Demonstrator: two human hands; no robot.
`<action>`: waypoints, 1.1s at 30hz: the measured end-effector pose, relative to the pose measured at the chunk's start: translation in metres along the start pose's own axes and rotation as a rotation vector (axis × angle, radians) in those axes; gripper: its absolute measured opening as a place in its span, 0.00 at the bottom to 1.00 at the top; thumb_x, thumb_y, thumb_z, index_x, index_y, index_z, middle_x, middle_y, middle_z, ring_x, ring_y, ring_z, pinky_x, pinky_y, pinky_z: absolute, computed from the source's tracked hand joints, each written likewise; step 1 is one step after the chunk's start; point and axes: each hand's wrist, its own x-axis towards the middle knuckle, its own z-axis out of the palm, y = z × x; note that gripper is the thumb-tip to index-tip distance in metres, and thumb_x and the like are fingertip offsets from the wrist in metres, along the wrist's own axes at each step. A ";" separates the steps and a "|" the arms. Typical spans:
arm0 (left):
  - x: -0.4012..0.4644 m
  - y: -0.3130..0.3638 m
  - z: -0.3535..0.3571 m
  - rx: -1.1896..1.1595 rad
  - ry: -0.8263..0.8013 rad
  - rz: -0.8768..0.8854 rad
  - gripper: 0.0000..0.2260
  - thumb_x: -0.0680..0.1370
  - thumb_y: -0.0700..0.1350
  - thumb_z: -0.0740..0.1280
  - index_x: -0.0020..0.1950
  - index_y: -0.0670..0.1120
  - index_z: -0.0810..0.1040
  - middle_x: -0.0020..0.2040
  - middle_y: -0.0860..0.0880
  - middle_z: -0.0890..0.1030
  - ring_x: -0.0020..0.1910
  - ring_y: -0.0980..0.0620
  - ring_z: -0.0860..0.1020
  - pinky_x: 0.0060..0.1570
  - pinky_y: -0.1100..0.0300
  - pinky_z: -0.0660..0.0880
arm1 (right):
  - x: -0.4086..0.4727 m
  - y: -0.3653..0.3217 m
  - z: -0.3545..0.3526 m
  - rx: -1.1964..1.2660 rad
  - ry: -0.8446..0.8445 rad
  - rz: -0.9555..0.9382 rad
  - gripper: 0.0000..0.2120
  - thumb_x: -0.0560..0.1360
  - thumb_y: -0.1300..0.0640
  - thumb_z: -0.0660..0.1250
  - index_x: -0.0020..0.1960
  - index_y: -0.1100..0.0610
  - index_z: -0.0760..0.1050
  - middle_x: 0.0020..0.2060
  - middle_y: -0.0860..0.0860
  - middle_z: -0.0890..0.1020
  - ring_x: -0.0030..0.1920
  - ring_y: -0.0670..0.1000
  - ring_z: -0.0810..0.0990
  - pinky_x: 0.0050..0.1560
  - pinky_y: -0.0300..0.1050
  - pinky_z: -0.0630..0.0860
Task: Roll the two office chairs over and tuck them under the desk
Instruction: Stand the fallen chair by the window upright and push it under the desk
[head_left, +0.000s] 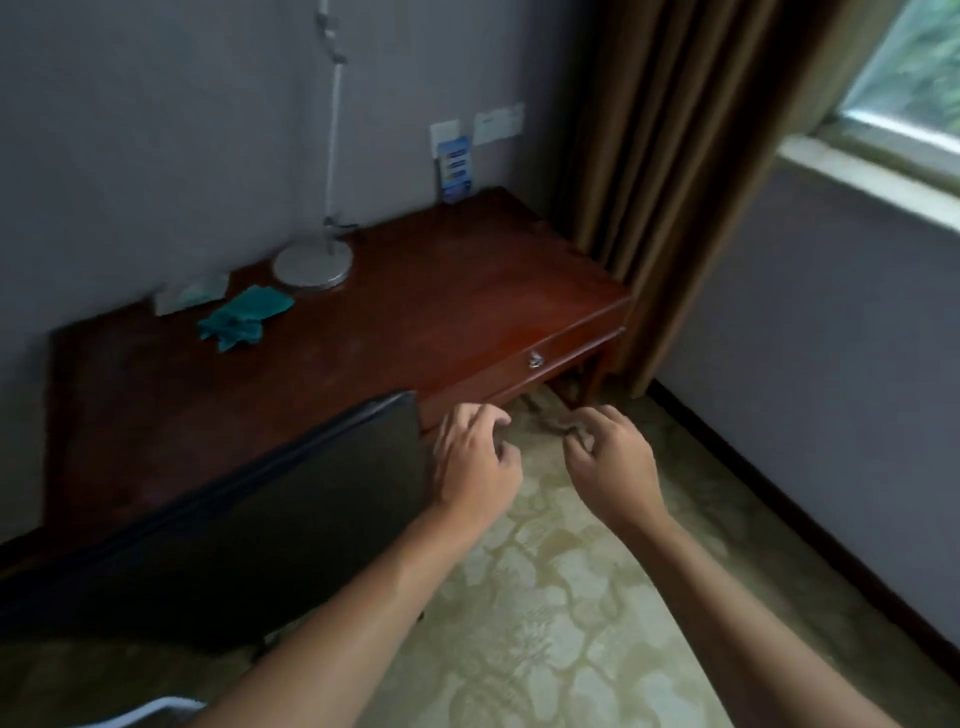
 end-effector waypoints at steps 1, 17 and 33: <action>0.004 0.018 0.016 -0.009 -0.050 0.038 0.13 0.72 0.41 0.66 0.56 0.48 0.79 0.56 0.48 0.78 0.58 0.48 0.74 0.57 0.58 0.67 | 0.000 0.021 -0.017 0.006 0.030 0.059 0.12 0.74 0.57 0.61 0.53 0.54 0.81 0.49 0.49 0.80 0.51 0.51 0.77 0.47 0.43 0.70; -0.011 0.385 0.267 -0.201 -0.707 0.581 0.06 0.73 0.48 0.63 0.43 0.57 0.79 0.43 0.60 0.81 0.46 0.64 0.78 0.52 0.59 0.75 | -0.079 0.345 -0.284 0.175 0.603 0.793 0.10 0.74 0.55 0.61 0.44 0.45 0.80 0.43 0.42 0.81 0.45 0.45 0.76 0.41 0.34 0.66; -0.067 0.642 0.481 -0.184 -1.315 1.185 0.07 0.75 0.48 0.63 0.46 0.58 0.80 0.43 0.61 0.82 0.45 0.62 0.79 0.48 0.62 0.75 | -0.154 0.510 -0.415 0.105 1.138 1.448 0.10 0.73 0.58 0.63 0.44 0.48 0.82 0.39 0.43 0.82 0.43 0.47 0.77 0.42 0.40 0.68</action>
